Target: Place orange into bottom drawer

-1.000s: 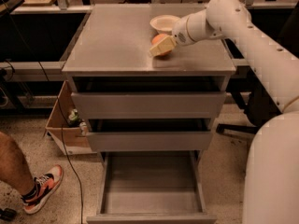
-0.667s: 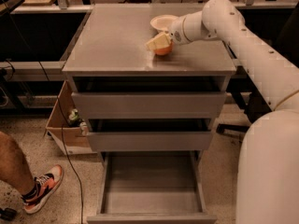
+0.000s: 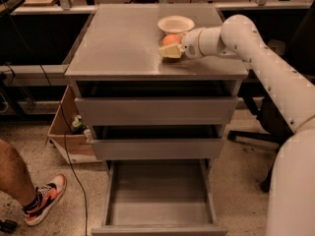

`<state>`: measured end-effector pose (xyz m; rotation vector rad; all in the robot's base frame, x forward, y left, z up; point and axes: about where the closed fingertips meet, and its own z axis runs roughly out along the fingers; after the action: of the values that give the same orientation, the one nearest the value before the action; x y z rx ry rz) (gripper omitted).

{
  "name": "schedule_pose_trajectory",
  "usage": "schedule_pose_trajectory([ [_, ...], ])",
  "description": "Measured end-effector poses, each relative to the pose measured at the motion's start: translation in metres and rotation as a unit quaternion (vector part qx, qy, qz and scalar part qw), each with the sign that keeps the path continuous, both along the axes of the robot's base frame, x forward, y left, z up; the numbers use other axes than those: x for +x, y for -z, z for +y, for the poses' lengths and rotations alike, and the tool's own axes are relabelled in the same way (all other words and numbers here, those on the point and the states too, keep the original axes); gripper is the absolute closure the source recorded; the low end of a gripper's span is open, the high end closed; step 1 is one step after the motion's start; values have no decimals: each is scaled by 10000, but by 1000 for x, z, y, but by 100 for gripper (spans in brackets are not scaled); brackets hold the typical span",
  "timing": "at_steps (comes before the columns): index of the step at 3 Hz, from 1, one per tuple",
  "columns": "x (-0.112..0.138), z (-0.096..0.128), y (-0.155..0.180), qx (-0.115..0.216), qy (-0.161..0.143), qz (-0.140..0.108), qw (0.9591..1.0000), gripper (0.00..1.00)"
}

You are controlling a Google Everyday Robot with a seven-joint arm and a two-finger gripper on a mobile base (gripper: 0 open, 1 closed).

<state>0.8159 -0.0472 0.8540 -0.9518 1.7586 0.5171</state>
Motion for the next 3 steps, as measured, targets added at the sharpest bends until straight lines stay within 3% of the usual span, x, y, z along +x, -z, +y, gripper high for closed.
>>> schedule_pose_trajectory([
  [1,-62,-1,-19,417,-927,-444,9938,100],
  [2,-135,8,-27,87,-2055,-1076,9727,100],
  [3,-177,24,36,-726,-2669,-728,9582,100],
])
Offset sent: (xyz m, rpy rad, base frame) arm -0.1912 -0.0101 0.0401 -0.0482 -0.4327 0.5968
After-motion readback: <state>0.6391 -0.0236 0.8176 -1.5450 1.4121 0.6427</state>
